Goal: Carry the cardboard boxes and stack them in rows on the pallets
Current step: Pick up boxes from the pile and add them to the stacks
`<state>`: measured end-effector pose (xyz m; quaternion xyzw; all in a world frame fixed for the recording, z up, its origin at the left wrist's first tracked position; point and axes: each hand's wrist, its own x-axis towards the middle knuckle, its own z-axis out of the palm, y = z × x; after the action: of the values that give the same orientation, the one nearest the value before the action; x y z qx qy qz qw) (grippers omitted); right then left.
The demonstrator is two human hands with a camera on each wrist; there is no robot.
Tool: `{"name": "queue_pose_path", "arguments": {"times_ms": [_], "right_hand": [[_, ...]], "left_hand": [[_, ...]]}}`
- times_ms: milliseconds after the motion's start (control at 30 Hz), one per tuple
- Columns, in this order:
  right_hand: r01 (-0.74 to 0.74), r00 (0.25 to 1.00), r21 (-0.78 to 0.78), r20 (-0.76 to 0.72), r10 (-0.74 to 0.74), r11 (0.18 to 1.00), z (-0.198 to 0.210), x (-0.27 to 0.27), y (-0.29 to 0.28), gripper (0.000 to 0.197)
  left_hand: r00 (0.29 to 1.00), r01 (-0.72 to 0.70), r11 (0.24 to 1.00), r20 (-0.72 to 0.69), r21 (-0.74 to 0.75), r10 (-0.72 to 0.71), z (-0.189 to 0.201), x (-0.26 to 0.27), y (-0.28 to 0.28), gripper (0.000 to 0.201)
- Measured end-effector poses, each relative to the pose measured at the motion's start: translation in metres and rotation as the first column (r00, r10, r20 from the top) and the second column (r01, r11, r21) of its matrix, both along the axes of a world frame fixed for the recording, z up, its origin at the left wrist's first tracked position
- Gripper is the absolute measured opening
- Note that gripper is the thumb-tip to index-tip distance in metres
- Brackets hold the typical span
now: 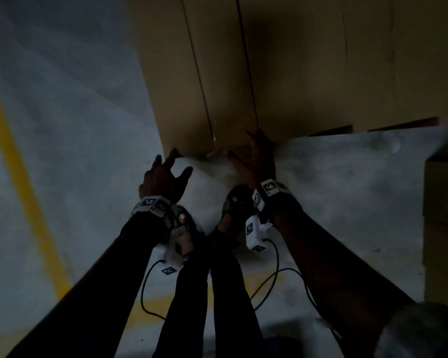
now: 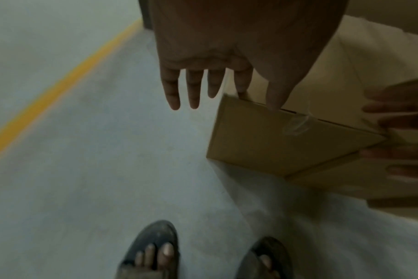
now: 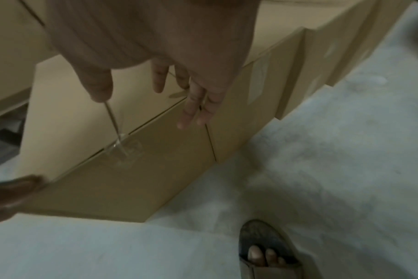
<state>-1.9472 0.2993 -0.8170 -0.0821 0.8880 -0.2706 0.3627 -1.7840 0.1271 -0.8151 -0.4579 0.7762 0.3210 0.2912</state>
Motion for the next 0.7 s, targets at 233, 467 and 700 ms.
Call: {"name": "queue_pose_path", "arguments": {"times_ms": [233,467,700], "right_hand": [[0.189,0.978,-0.052,0.102,-0.183,0.981,0.008,-0.012,-0.015,0.085],[0.150,0.929,-0.007,0.342,-0.139,0.989,0.015,0.000,-0.034,0.094],[-0.108,0.994,0.067,0.029,0.107,0.992,0.004,-0.008,-0.045,0.086]], "left_hand": [[0.985,0.169,0.976,-0.012,-0.138,-0.172,0.015,-0.010,0.002,0.054],[0.892,-0.368,0.929,-0.266,0.043,0.366,0.009,-0.003,-0.031,0.075],[0.949,-0.130,0.991,-0.287,0.026,0.132,-0.007,0.002,-0.053,0.092]]}}
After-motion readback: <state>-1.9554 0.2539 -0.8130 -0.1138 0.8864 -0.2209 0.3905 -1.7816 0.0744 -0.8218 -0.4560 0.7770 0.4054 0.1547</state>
